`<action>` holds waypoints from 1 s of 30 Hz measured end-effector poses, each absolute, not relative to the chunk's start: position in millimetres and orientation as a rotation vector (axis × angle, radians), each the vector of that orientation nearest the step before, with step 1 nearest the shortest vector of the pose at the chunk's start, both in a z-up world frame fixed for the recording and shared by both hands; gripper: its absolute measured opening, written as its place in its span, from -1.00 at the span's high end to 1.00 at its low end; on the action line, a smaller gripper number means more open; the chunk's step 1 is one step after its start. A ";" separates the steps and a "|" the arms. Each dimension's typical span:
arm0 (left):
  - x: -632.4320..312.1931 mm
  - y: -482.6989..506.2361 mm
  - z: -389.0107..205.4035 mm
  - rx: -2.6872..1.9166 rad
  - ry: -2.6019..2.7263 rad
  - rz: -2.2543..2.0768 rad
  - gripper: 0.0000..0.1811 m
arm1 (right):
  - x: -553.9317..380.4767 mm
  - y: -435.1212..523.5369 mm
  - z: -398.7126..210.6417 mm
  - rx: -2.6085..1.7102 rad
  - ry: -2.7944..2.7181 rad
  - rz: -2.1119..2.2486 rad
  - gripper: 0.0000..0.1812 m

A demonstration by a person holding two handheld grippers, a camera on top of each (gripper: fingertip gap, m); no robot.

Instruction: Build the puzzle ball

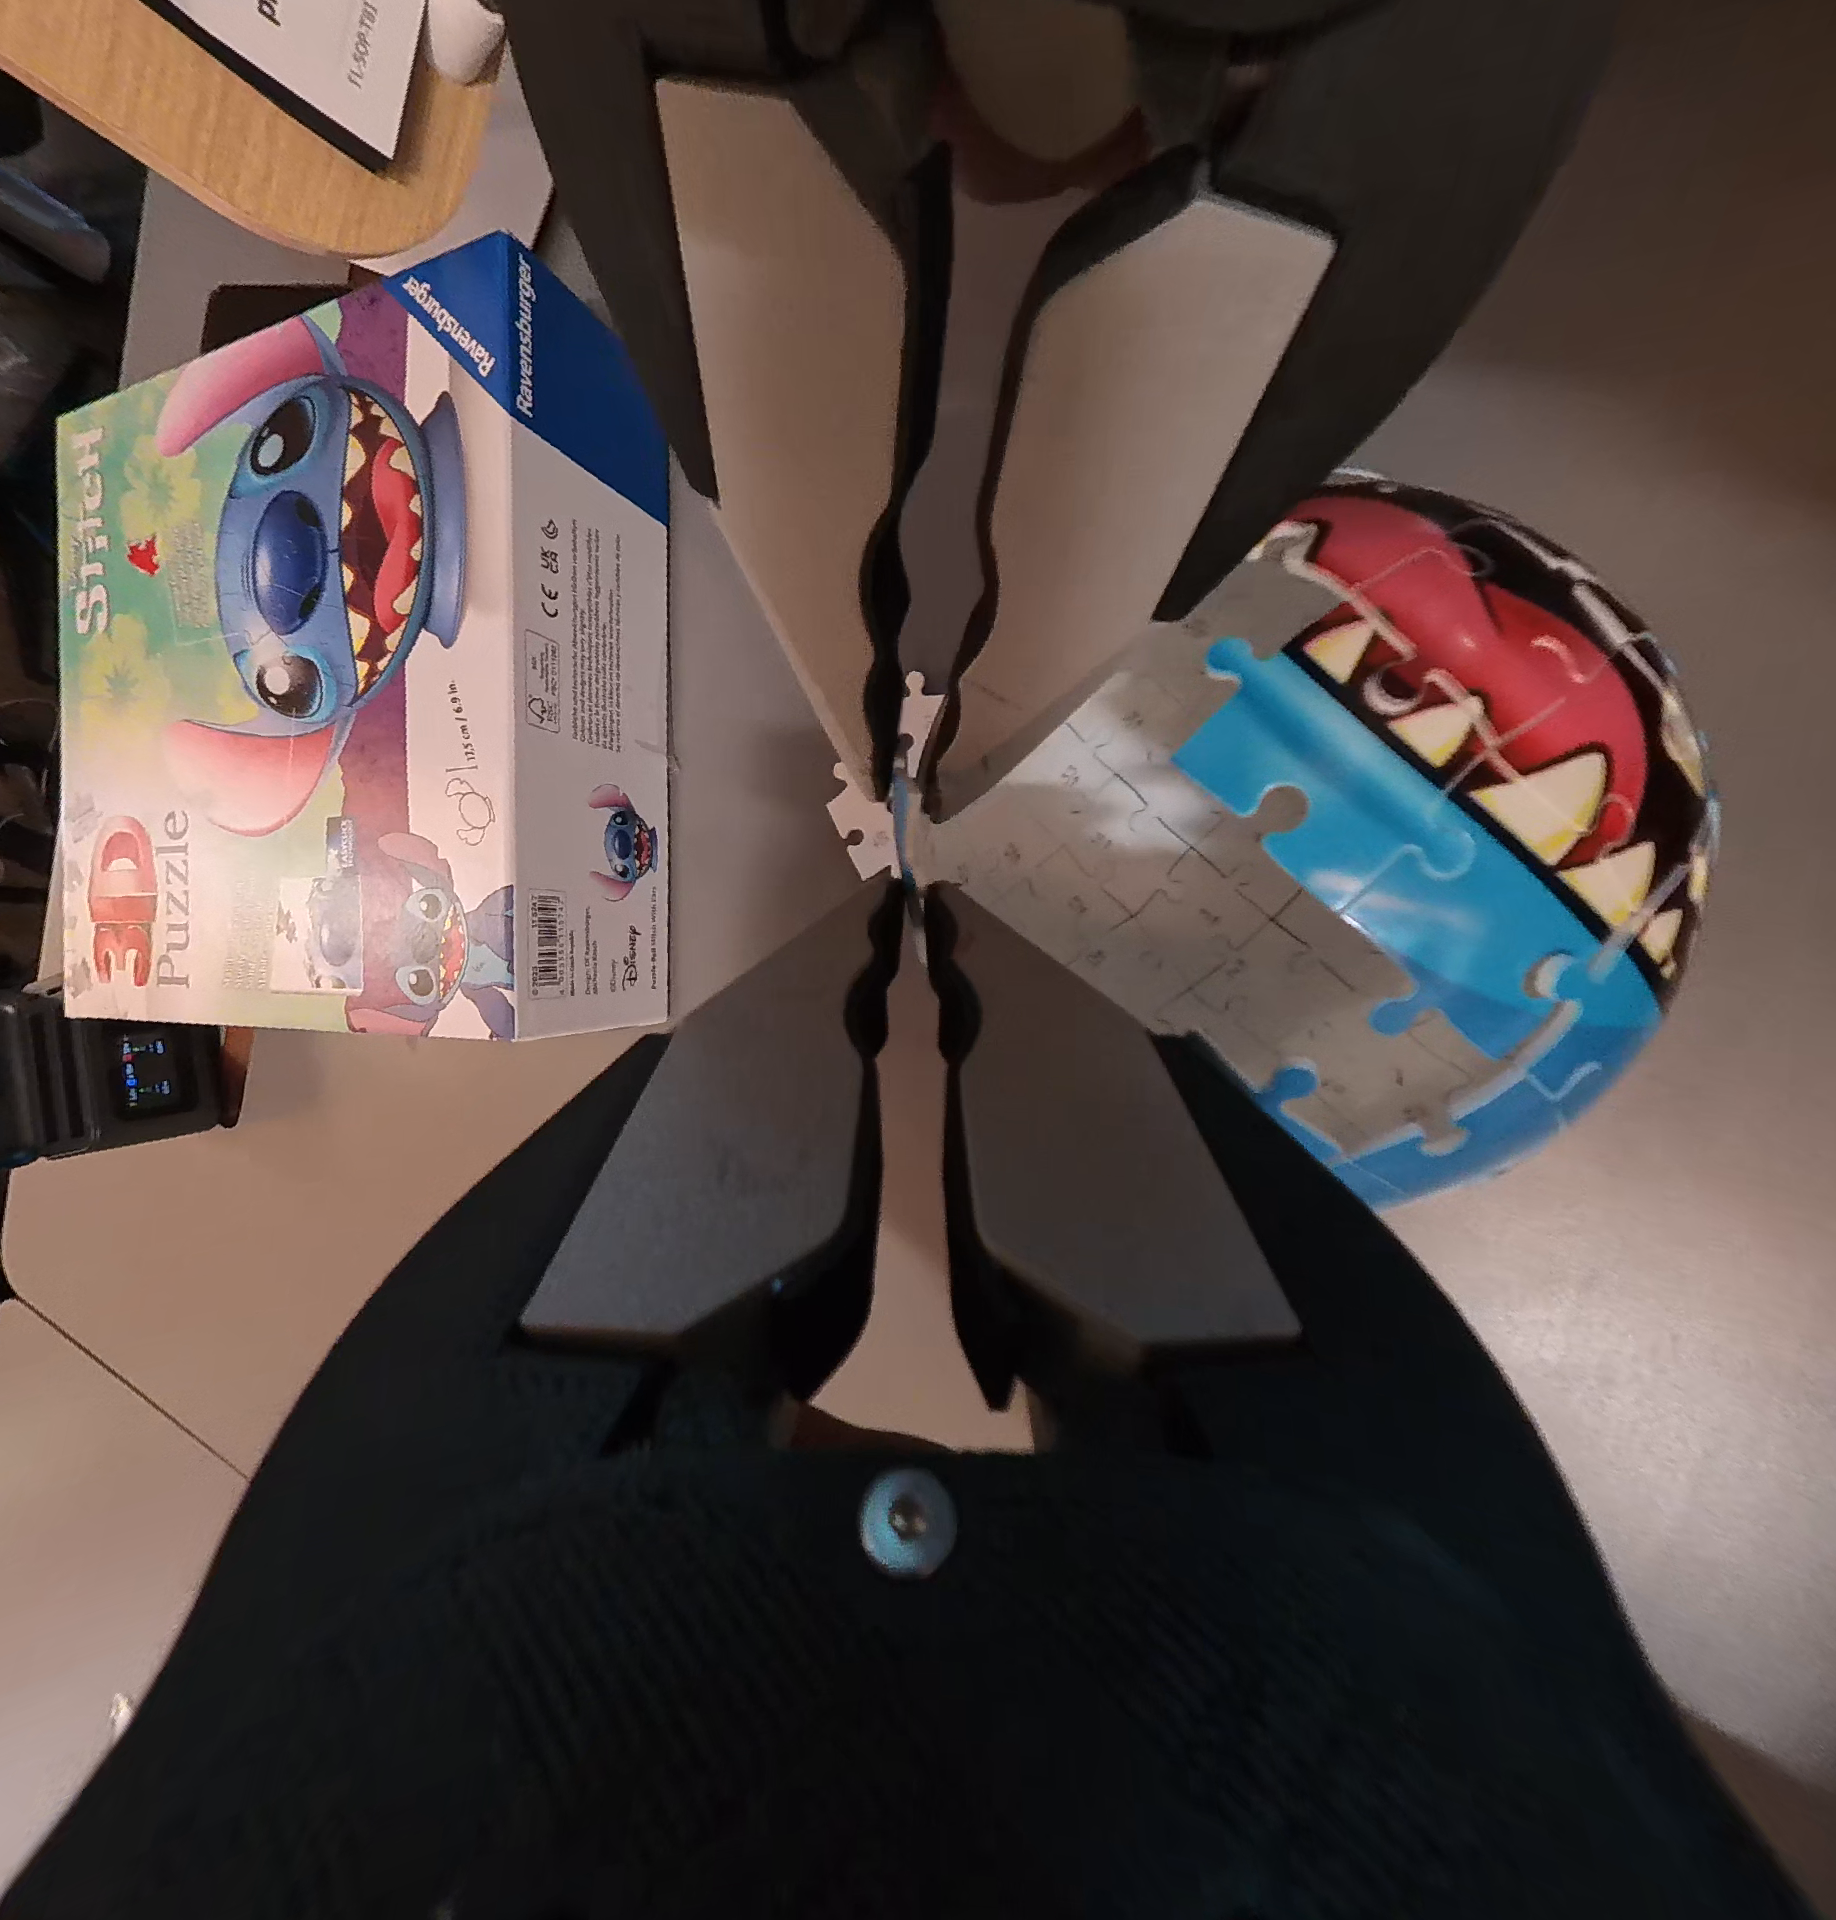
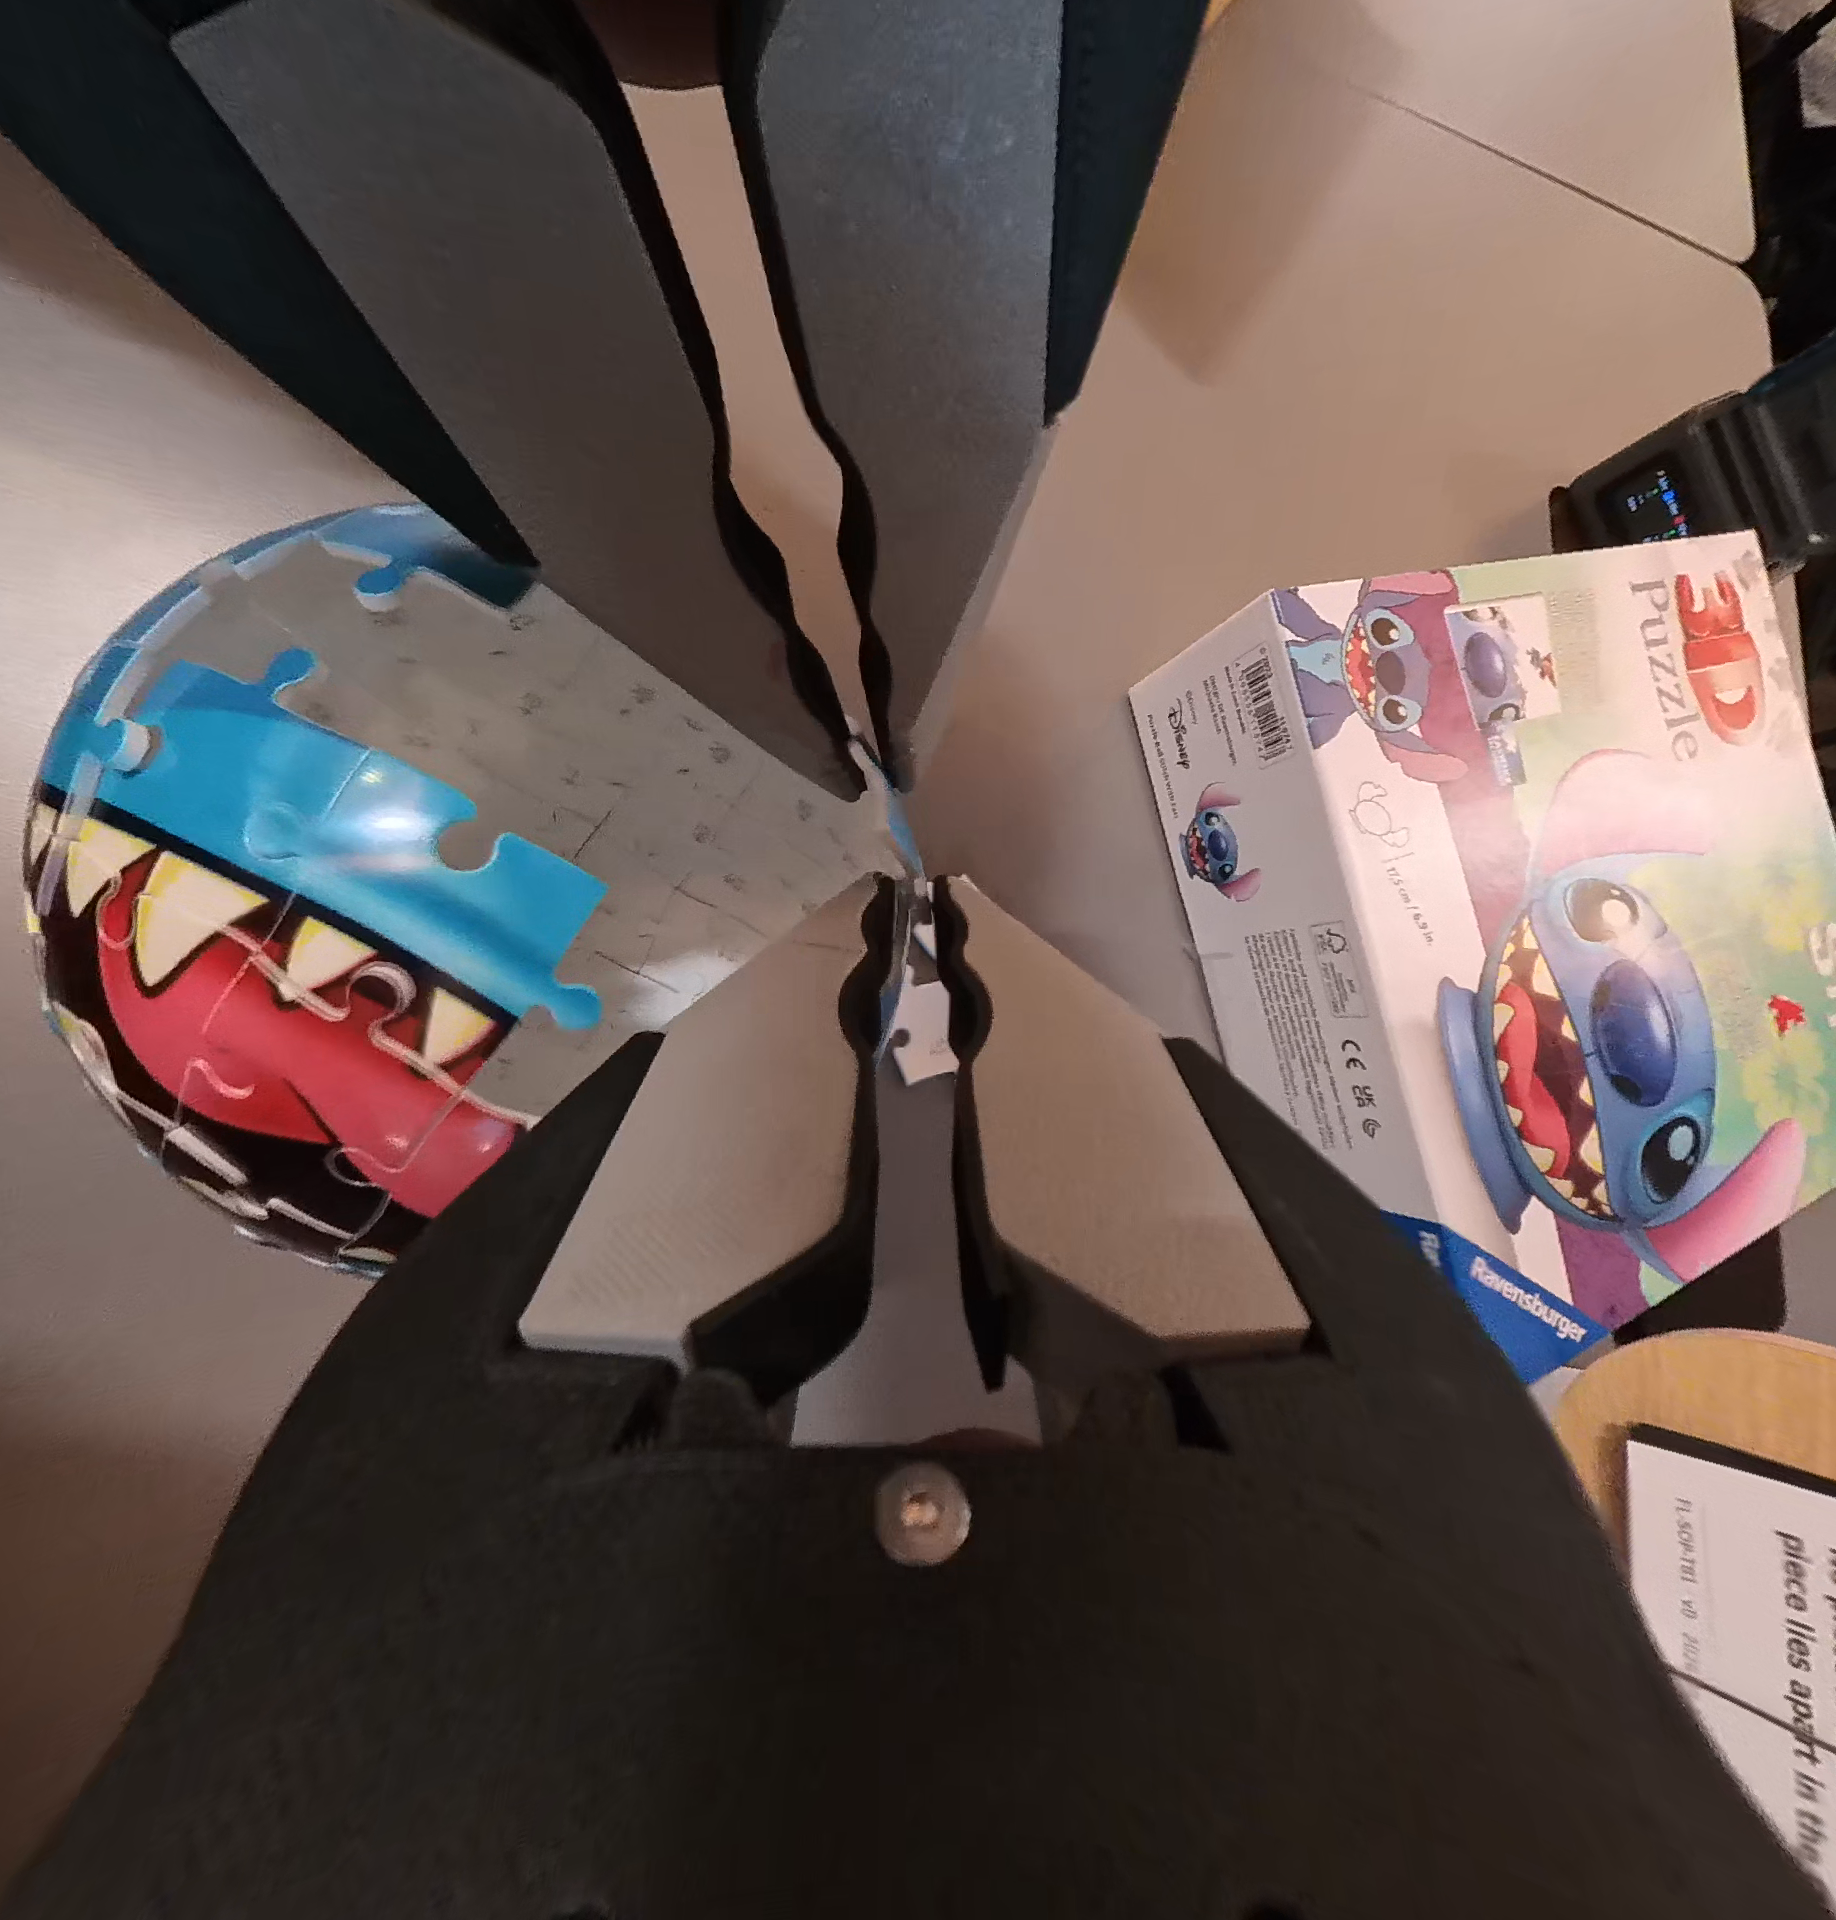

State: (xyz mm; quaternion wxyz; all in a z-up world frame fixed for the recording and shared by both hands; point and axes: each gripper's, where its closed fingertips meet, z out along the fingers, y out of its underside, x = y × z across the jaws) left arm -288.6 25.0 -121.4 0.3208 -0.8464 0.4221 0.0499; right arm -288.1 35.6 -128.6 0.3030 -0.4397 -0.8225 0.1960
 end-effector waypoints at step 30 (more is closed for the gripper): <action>-294.5 20.8 -122.0 -2.249 1.025 0.046 0.94 | -291.1 30.5 -133.3 -1.161 -2.311 0.616 0.98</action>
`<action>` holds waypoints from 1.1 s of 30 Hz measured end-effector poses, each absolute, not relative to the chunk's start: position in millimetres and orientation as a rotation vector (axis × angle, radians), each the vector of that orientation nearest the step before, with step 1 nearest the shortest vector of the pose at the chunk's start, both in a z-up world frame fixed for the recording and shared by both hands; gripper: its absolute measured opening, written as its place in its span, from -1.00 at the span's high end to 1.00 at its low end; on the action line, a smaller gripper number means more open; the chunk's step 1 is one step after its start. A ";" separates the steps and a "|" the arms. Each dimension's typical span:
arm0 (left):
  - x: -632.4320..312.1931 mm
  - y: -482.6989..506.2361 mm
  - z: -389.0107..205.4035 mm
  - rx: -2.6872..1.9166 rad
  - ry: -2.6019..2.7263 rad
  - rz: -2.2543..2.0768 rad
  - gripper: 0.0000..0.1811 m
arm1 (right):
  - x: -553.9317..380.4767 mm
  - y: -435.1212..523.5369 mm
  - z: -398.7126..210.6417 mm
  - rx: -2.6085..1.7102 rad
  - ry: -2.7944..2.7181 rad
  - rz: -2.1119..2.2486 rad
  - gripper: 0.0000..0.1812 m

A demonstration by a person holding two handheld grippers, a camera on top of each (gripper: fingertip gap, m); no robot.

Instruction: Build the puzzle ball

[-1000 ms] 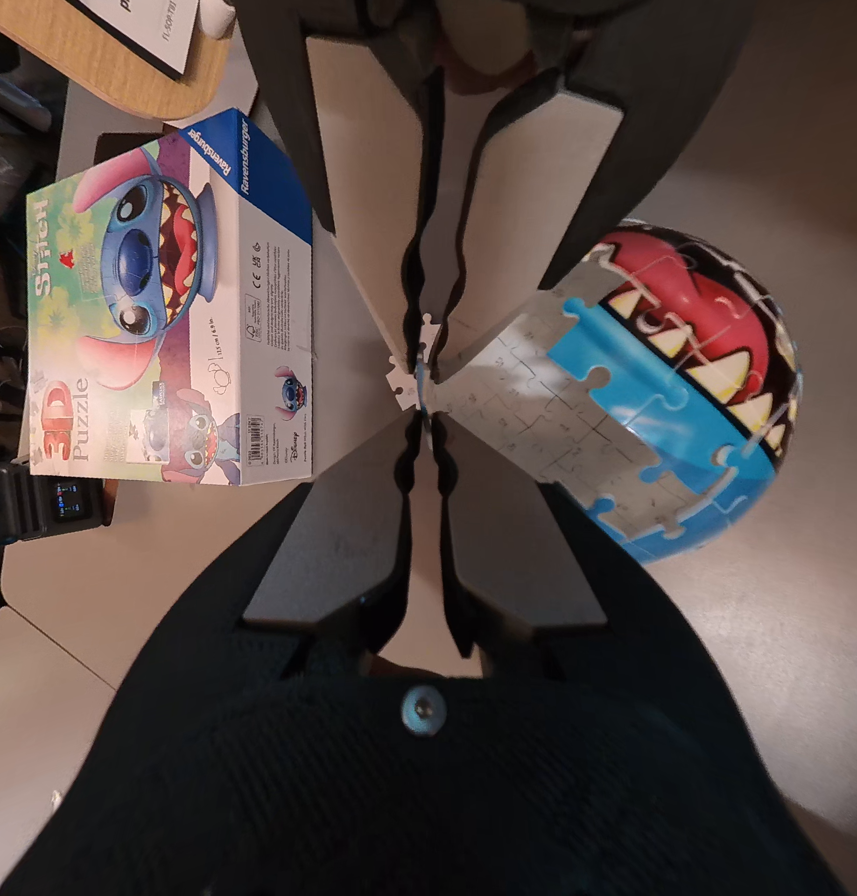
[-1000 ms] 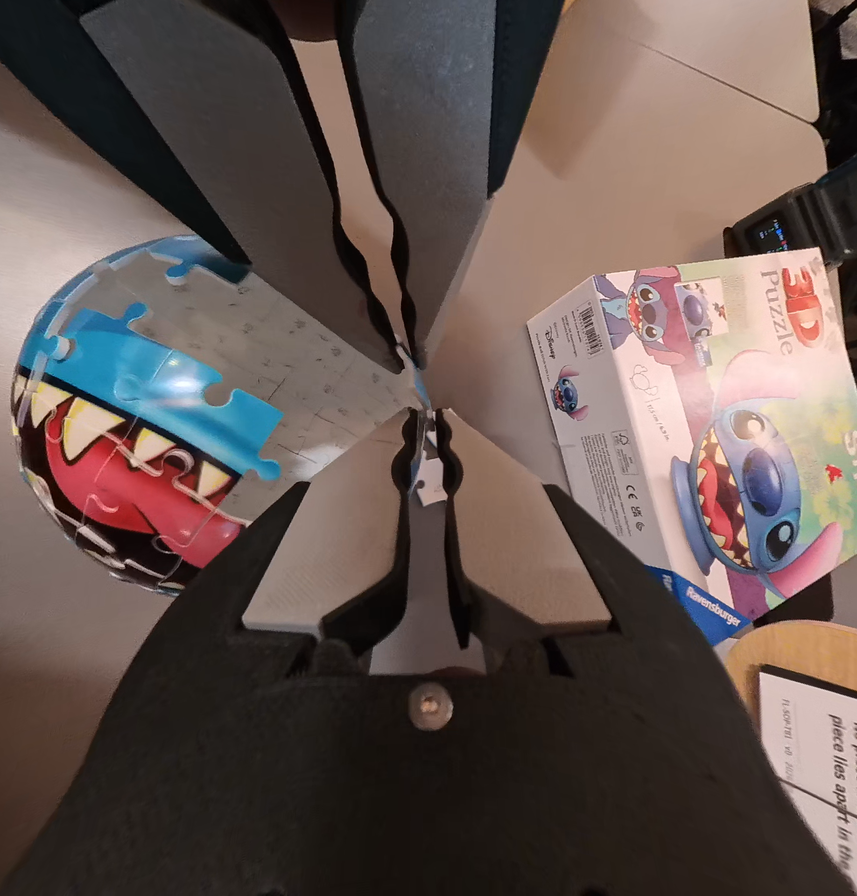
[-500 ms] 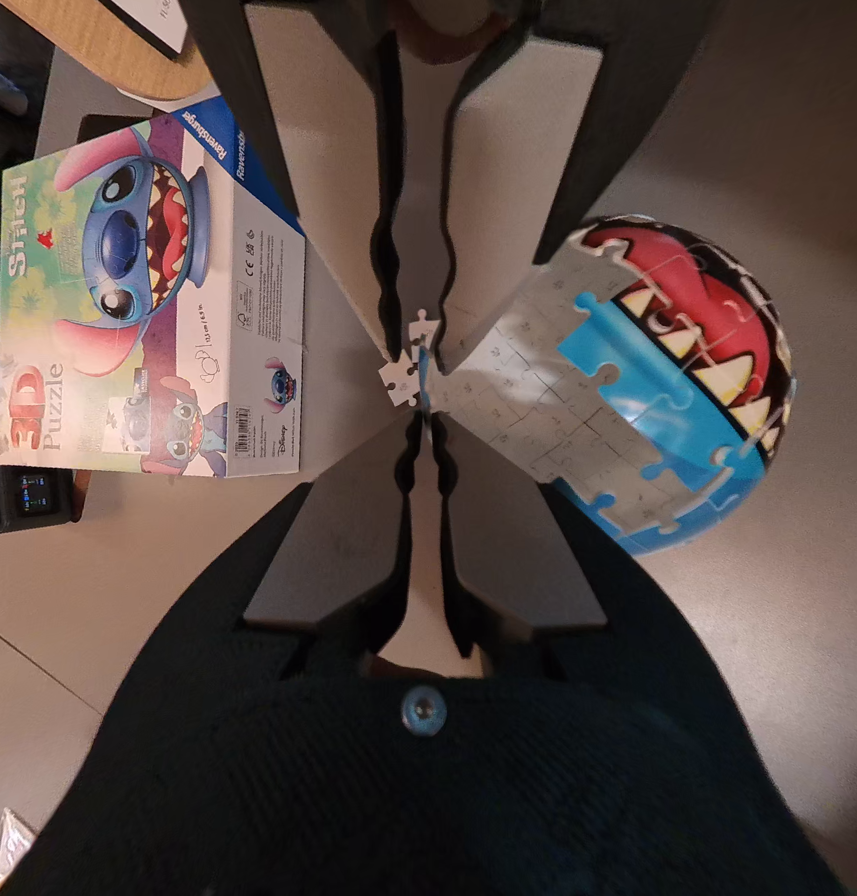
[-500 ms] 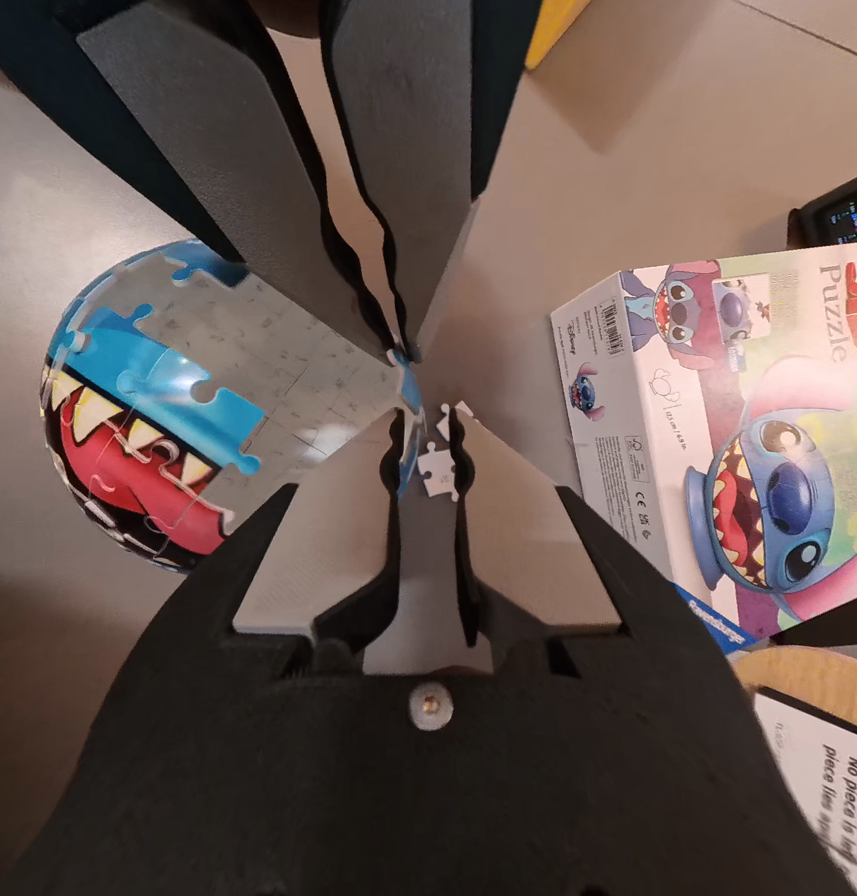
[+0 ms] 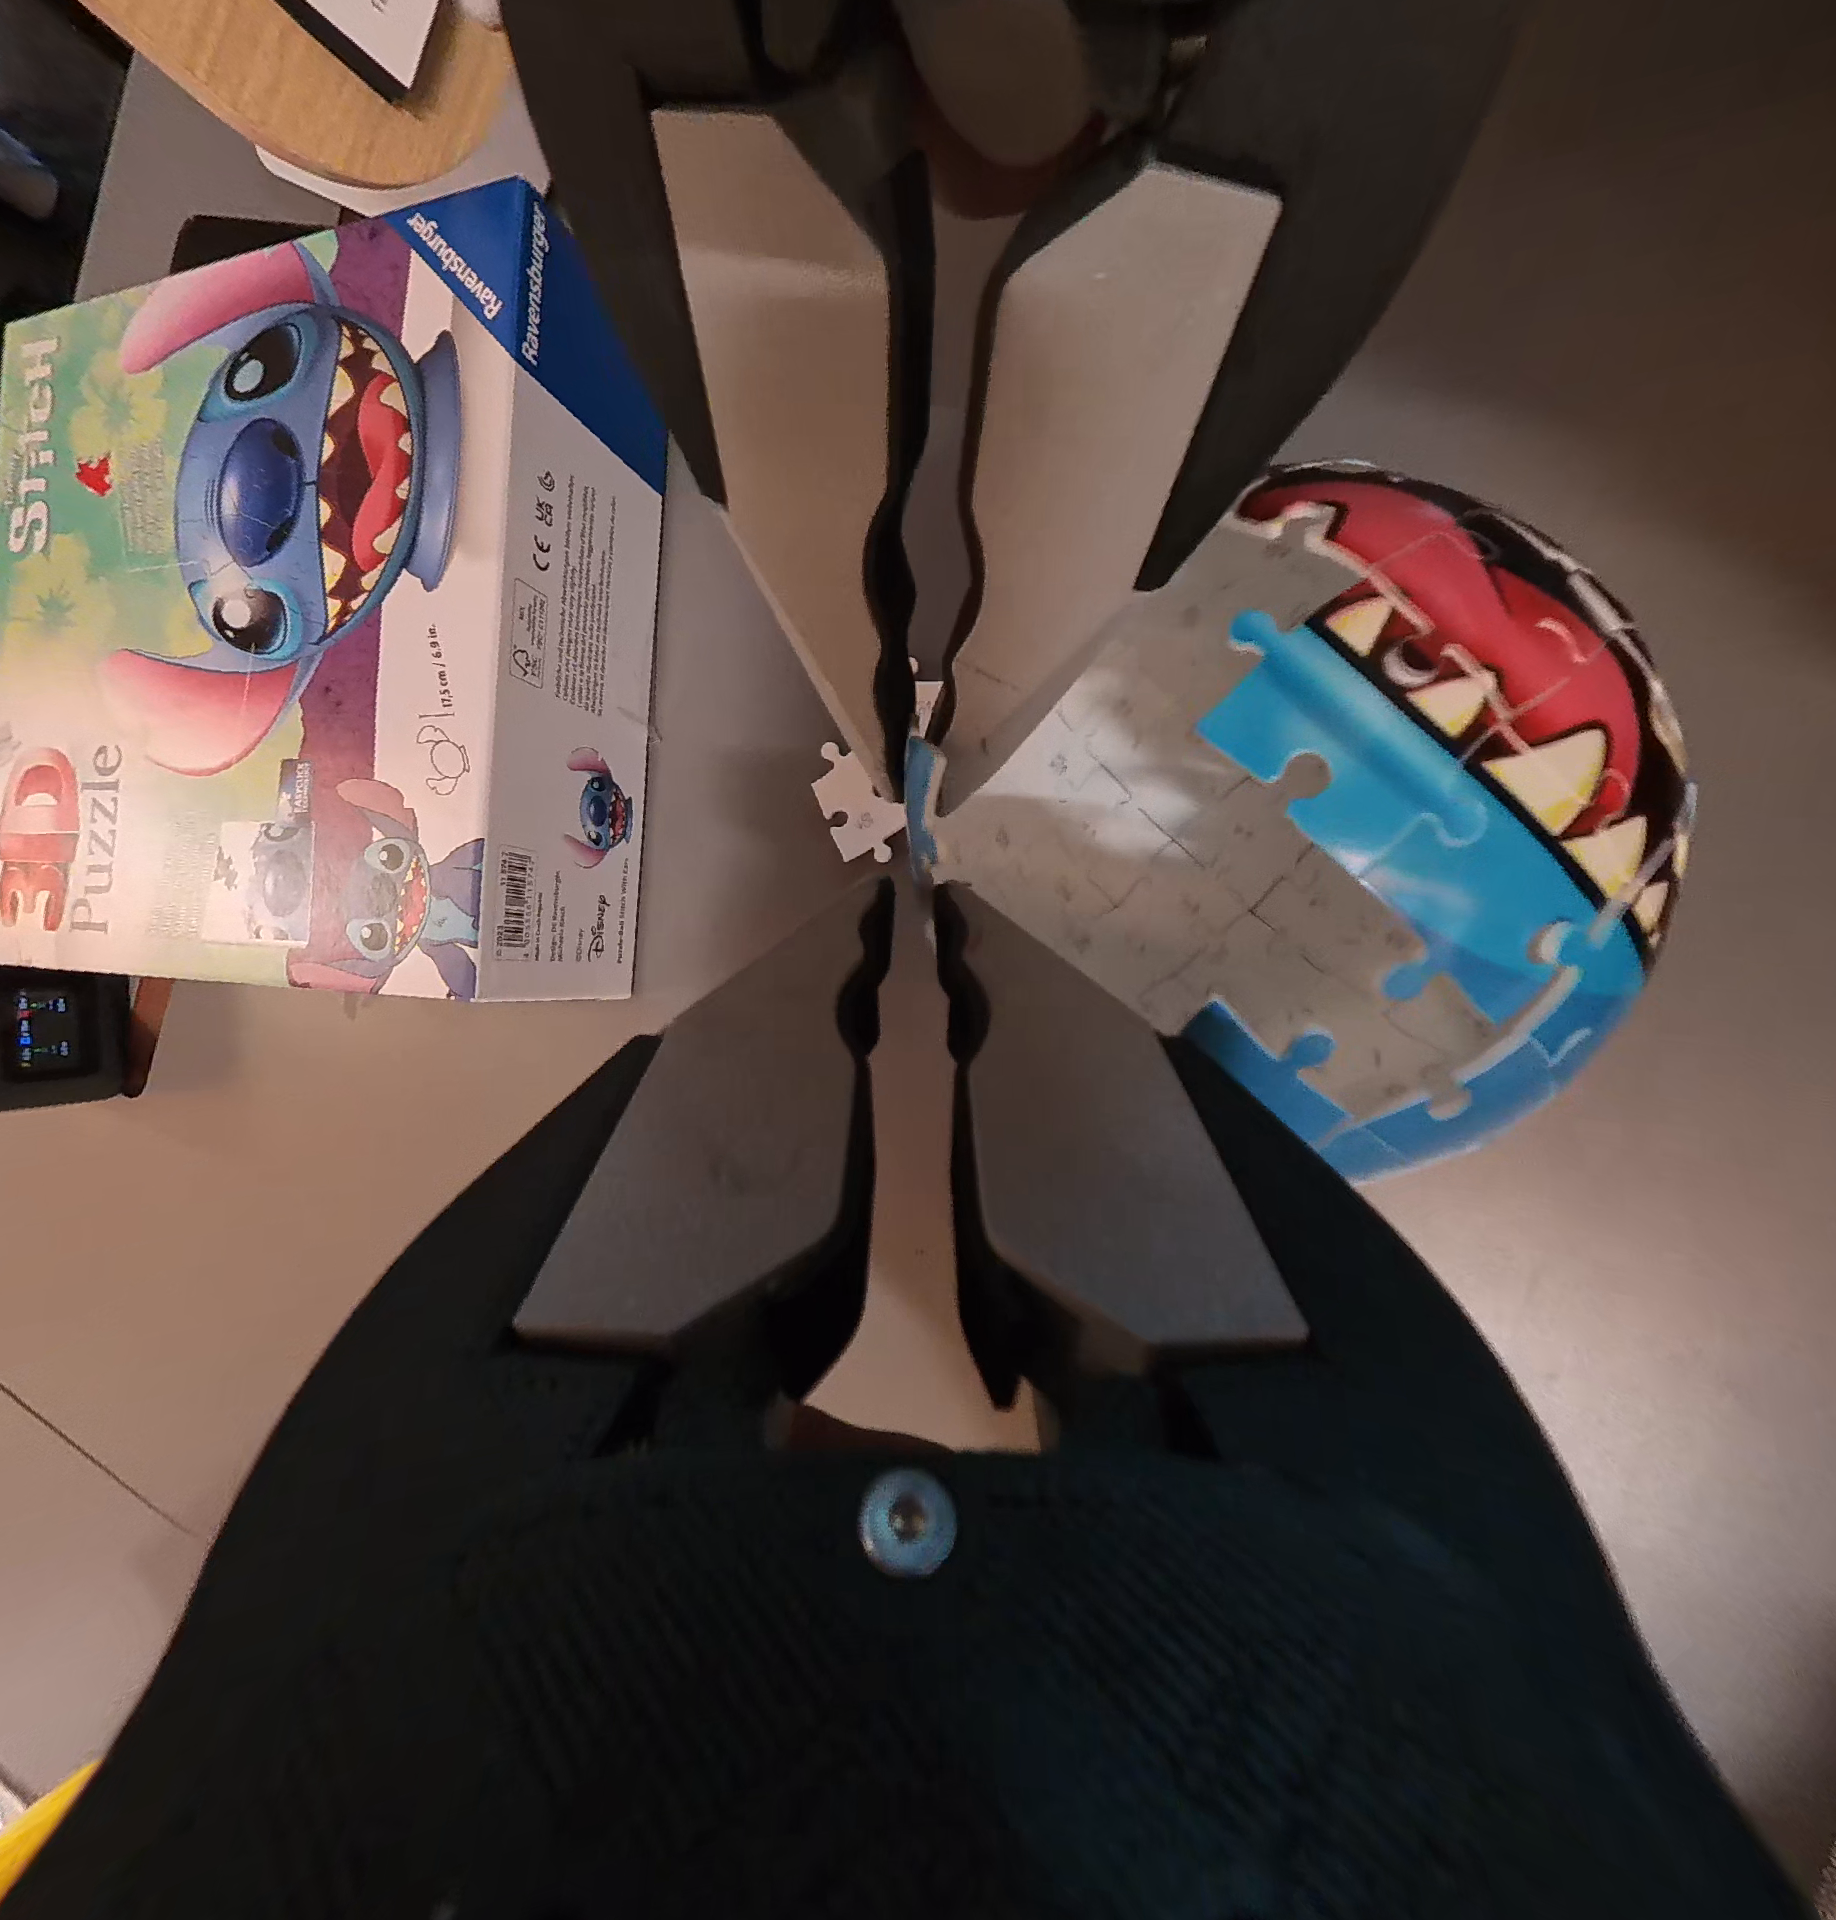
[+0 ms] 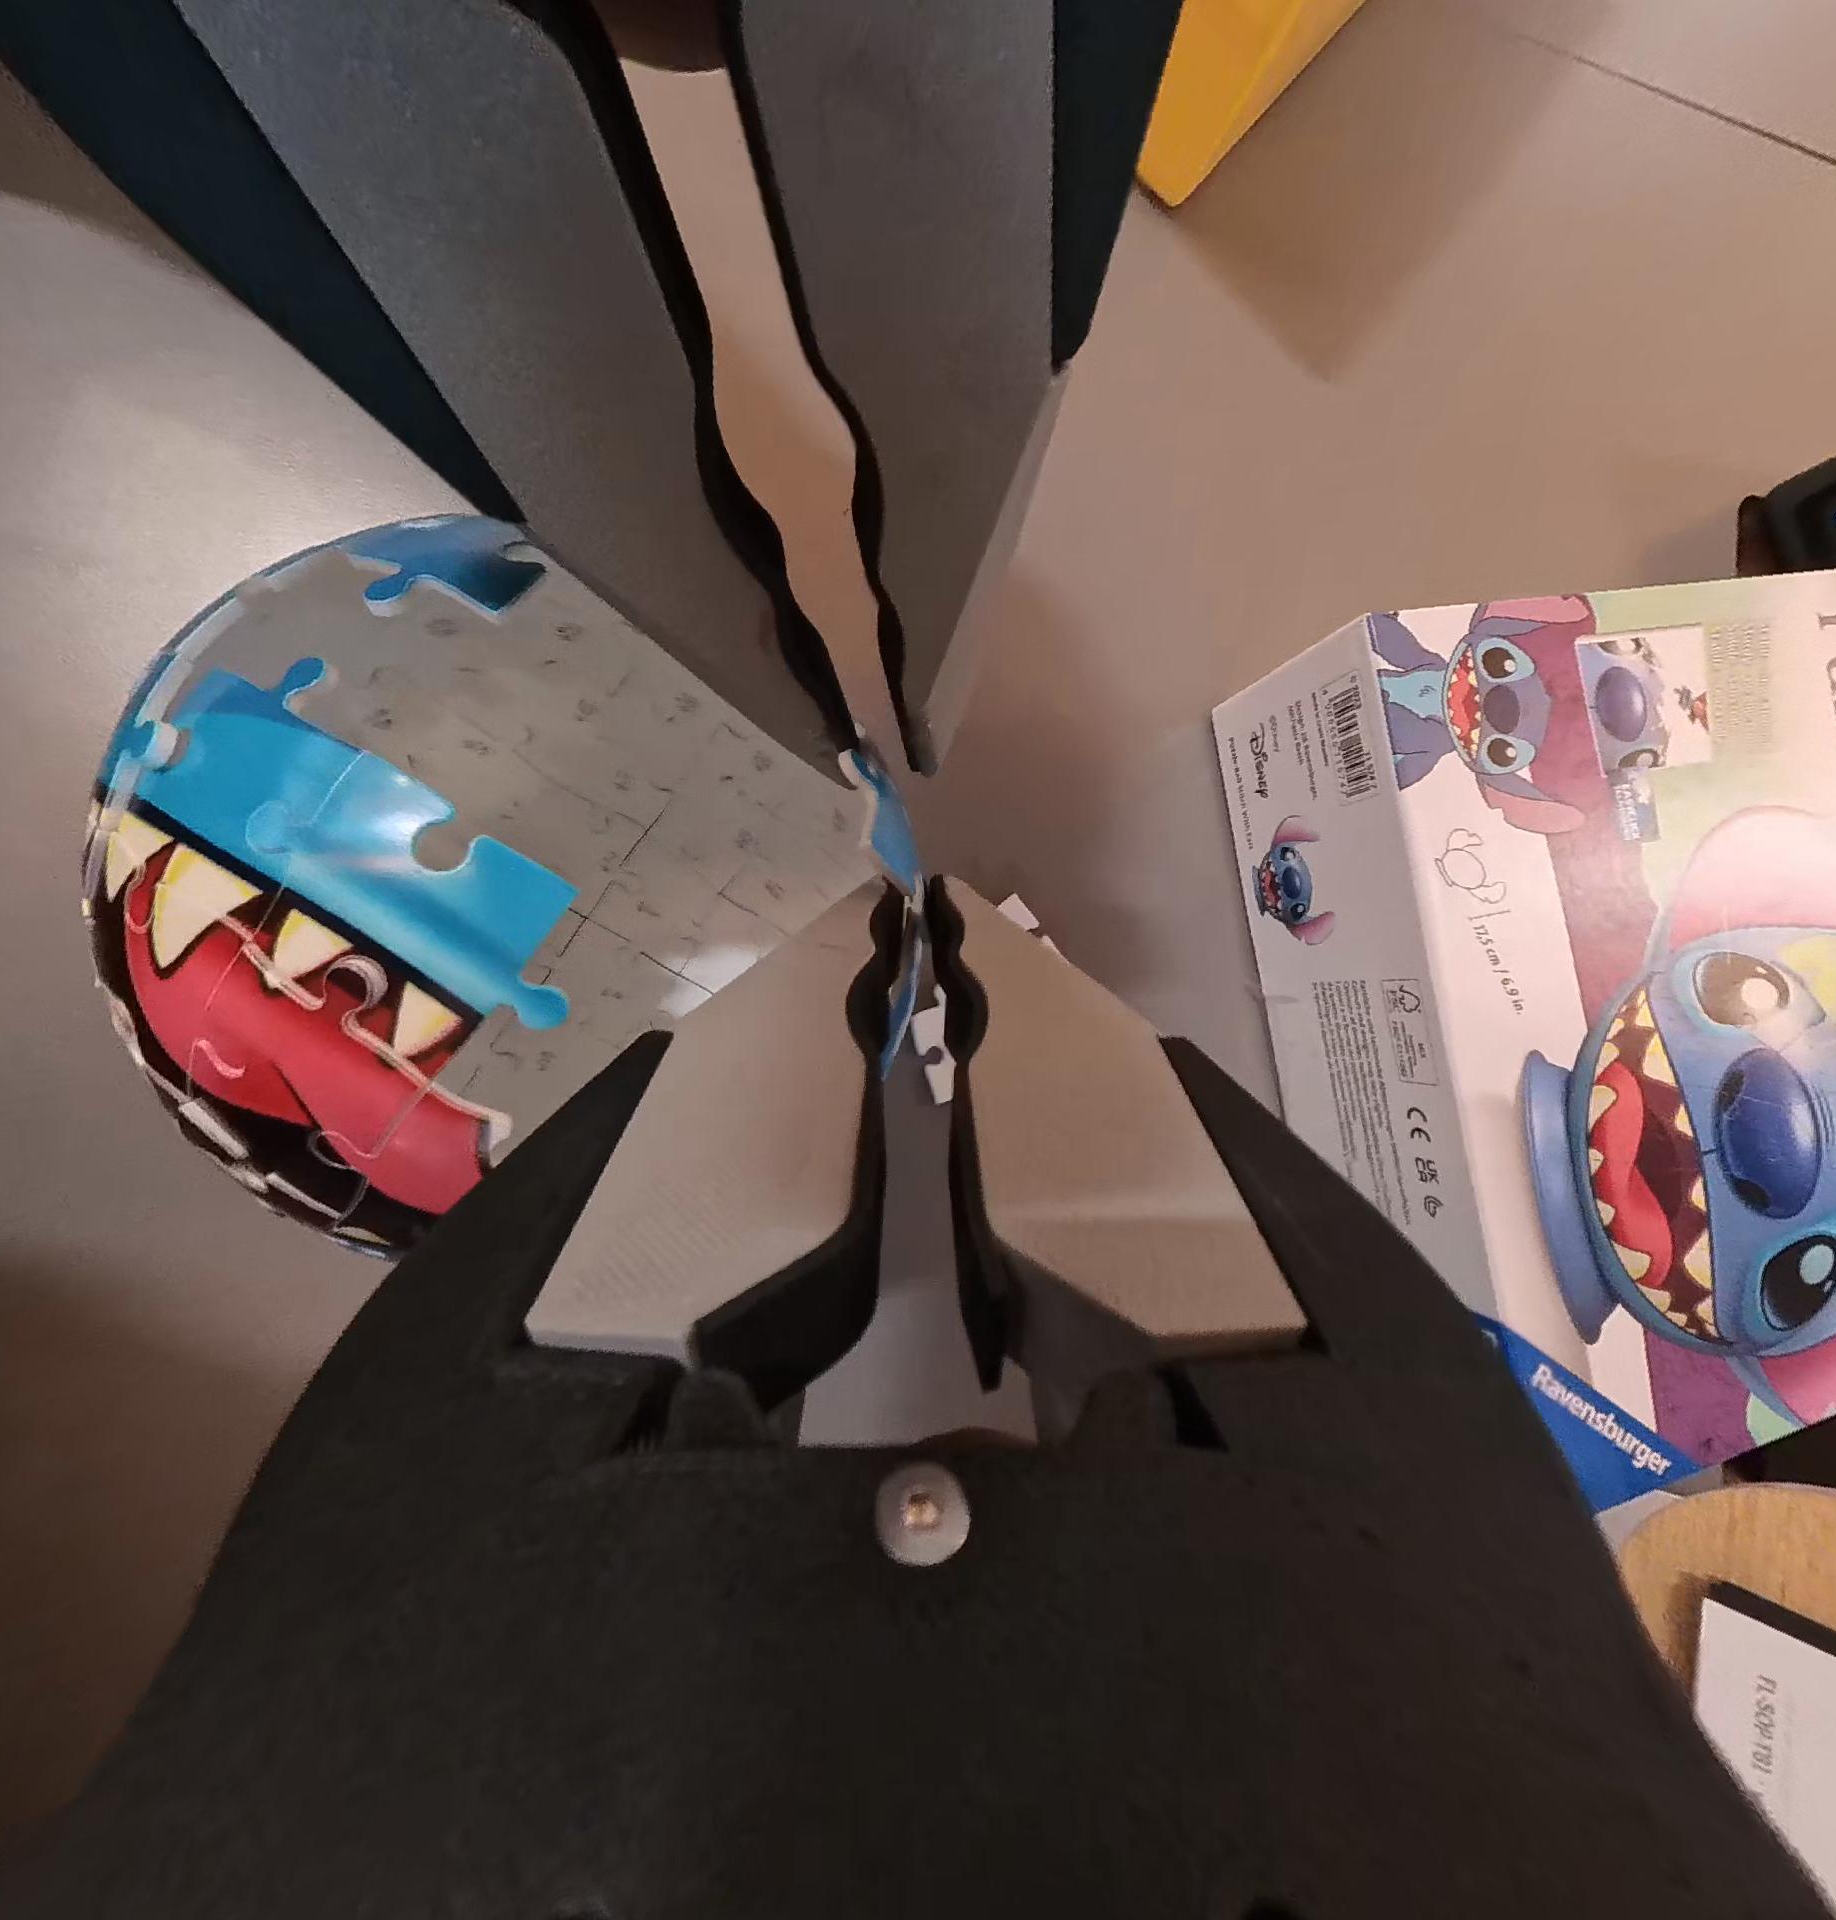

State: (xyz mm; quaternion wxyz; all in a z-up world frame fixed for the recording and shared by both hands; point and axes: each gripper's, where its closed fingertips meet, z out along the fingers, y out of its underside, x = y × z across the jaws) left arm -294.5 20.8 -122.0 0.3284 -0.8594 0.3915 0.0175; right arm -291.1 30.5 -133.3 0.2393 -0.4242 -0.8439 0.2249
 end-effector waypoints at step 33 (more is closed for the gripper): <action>-302.9 14.3 -107.0 -2.251 0.980 0.101 0.70 | -271.5 43.0 -100.7 -1.130 -2.222 1.095 0.81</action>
